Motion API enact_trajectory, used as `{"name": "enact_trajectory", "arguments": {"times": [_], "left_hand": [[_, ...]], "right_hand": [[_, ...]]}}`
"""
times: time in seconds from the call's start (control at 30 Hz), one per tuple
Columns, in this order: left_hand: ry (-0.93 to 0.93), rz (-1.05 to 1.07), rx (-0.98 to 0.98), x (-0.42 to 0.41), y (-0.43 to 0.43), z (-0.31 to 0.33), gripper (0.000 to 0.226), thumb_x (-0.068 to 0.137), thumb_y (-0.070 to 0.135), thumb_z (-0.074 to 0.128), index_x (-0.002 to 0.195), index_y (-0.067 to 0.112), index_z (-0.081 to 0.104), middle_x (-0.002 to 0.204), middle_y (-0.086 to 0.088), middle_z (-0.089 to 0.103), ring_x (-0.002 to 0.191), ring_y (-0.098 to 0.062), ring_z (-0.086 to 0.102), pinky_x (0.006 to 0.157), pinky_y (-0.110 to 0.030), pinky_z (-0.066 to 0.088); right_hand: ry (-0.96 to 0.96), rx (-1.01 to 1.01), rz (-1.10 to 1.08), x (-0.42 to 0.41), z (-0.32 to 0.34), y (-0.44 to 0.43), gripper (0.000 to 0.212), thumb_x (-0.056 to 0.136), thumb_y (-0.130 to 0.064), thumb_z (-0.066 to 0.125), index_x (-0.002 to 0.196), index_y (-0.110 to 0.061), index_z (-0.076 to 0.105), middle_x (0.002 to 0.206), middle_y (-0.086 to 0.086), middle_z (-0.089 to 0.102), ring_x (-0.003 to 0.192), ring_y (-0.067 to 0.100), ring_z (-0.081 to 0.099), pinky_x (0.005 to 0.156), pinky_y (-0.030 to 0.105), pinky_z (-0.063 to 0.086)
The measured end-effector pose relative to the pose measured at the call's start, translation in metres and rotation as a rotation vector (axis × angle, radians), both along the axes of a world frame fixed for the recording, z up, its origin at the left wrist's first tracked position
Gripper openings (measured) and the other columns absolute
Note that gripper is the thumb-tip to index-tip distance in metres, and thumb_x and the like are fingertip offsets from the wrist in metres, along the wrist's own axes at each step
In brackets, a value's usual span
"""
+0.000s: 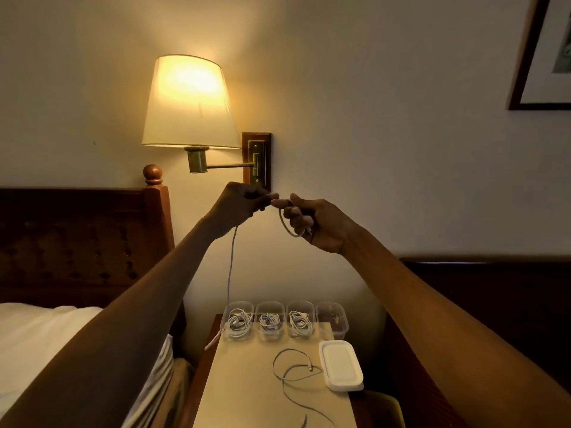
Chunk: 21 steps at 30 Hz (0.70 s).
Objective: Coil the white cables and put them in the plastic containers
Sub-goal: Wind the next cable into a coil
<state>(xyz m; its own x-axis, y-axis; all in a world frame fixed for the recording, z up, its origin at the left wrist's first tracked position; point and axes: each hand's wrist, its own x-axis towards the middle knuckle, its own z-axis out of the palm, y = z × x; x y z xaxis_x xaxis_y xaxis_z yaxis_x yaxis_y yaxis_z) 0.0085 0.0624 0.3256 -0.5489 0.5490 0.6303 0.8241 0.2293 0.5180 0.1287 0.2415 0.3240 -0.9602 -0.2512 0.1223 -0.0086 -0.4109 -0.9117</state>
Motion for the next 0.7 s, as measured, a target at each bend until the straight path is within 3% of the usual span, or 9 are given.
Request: {"name": "enact_trajectory", "arguments": {"times": [0.1, 0.17, 0.27, 0.37, 0.5, 0.6, 0.7], "left_hand": [[-0.227, -0.099, 0.027, 0.006, -0.003, -0.012, 0.016, 0.098, 0.007, 0.055, 0.096, 0.011, 0.071, 0.071, -0.003, 0.060, 0.062, -0.016, 0.054, 0.054, -0.024, 0.044], [-0.403, -0.162, 0.019, 0.015, -0.003, -0.018, 0.021, 0.101, 0.010, 0.049, 0.099, 0.008, 0.070, 0.072, -0.006, 0.058, 0.061, -0.016, 0.052, 0.054, -0.025, 0.043], [-0.522, -0.169, -0.117, 0.029, 0.001, -0.030, 0.025, 0.104, 0.013, 0.043, 0.104, 0.012, 0.068, 0.076, -0.009, 0.057, 0.063, -0.018, 0.052, 0.054, -0.026, 0.045], [-0.550, -0.207, -0.286, 0.042, 0.002, -0.036, 0.028, 0.105, 0.018, 0.042, 0.114, 0.016, 0.068, 0.074, -0.007, 0.056, 0.058, -0.014, 0.051, 0.051, -0.024, 0.046], [-0.501, -0.195, -0.445, 0.058, 0.009, -0.023, 0.030, 0.105, 0.015, 0.041, 0.124, 0.014, 0.064, 0.069, -0.006, 0.056, 0.052, -0.011, 0.047, 0.047, -0.021, 0.041], [-0.379, -0.087, -0.599, 0.067, 0.016, 0.001, 0.026, 0.103, 0.012, 0.046, 0.121, 0.011, 0.065, 0.066, -0.004, 0.057, 0.047, -0.009, 0.045, 0.042, -0.018, 0.038], [-0.389, -0.068, -0.674, 0.075, 0.022, 0.018, 0.025, 0.101, 0.010, 0.047, 0.119, 0.005, 0.063, 0.068, -0.006, 0.057, 0.049, -0.011, 0.046, 0.043, -0.017, 0.038]], "right_hand": [[-0.008, -0.111, -0.036, 0.001, 0.006, -0.002, 0.030, 0.104, -0.022, 0.042, 0.121, -0.001, 0.054, 0.080, 0.005, 0.060, 0.058, 0.008, 0.059, 0.054, 0.014, 0.052], [0.030, -0.125, -0.073, 0.000, 0.010, -0.003, 0.033, 0.103, -0.022, 0.045, 0.123, 0.001, 0.057, 0.100, 0.012, 0.069, 0.079, 0.016, 0.070, 0.070, 0.020, 0.057], [0.109, -0.110, -0.155, -0.006, 0.014, 0.000, 0.041, 0.104, -0.026, 0.041, 0.133, 0.002, 0.049, 0.133, 0.018, 0.058, 0.115, 0.028, 0.063, 0.090, 0.034, 0.055], [0.131, -0.011, -0.224, -0.014, 0.012, 0.006, 0.049, 0.104, -0.029, 0.037, 0.145, -0.002, 0.035, 0.151, 0.018, 0.038, 0.135, 0.034, 0.044, 0.095, 0.044, 0.051], [0.077, 0.088, -0.338, -0.023, 0.001, 0.011, 0.054, 0.104, -0.029, 0.038, 0.150, -0.005, 0.026, 0.159, 0.015, 0.024, 0.145, 0.035, 0.026, 0.111, 0.053, 0.032], [0.039, 0.121, -0.414, -0.026, -0.003, 0.006, 0.052, 0.104, -0.026, 0.039, 0.150, -0.005, 0.026, 0.159, 0.014, 0.022, 0.146, 0.035, 0.023, 0.114, 0.051, 0.027], [0.031, 0.096, -0.475, -0.027, 0.002, -0.002, 0.046, 0.104, -0.021, 0.038, 0.146, -0.003, 0.032, 0.159, 0.014, 0.024, 0.146, 0.035, 0.023, 0.117, 0.046, 0.021]]}}
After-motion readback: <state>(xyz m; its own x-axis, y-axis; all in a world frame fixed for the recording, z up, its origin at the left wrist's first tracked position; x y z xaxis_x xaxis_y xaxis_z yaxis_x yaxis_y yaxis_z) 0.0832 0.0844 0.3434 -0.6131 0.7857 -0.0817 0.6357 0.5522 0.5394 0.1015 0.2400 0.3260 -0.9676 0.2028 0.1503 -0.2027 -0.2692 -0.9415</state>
